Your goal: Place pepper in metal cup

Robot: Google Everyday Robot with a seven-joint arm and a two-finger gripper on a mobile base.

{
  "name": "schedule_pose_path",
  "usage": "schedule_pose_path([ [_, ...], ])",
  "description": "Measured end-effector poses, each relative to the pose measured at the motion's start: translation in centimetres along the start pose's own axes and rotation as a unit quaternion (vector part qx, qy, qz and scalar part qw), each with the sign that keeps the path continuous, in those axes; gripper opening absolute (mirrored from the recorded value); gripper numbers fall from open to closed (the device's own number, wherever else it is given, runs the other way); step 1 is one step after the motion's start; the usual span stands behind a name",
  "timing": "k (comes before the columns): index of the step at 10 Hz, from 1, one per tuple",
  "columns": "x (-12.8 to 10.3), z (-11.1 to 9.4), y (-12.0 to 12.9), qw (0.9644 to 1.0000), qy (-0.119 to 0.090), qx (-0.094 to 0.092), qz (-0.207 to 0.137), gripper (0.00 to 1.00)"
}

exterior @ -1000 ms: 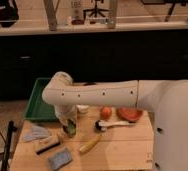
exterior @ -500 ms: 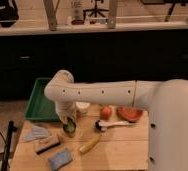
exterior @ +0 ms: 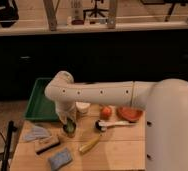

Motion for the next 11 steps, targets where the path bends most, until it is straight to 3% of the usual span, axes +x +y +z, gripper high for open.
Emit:
schedule_pose_path([
  [2,-0.18,0.22,-0.31,1.0000,-0.001,-0.002,0.003,0.76],
  [3,-0.26,0.30,-0.41,1.0000,-0.001,-0.003,0.003,0.80],
  [11,-0.62,0.17,-0.22,0.9999,-0.002,-0.010,0.012,0.80],
])
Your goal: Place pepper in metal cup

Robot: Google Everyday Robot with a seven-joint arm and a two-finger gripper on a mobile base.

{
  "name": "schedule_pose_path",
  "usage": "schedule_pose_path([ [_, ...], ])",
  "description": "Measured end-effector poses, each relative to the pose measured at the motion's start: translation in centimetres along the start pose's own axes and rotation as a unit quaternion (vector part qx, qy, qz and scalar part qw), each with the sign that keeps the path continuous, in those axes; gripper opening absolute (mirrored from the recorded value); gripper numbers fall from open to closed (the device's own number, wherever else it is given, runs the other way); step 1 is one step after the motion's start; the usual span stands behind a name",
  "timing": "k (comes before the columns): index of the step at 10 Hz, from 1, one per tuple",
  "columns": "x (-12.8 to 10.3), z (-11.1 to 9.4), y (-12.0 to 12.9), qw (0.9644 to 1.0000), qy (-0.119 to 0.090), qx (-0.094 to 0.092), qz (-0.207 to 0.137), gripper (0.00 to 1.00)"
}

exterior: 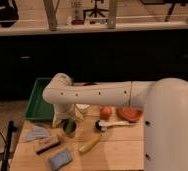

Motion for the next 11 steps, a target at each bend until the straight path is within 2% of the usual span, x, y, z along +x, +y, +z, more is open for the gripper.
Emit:
schedule_pose_path([
  [11,0.82,-0.51,0.14,1.0000,-0.003,0.001,-0.003,0.80],
])
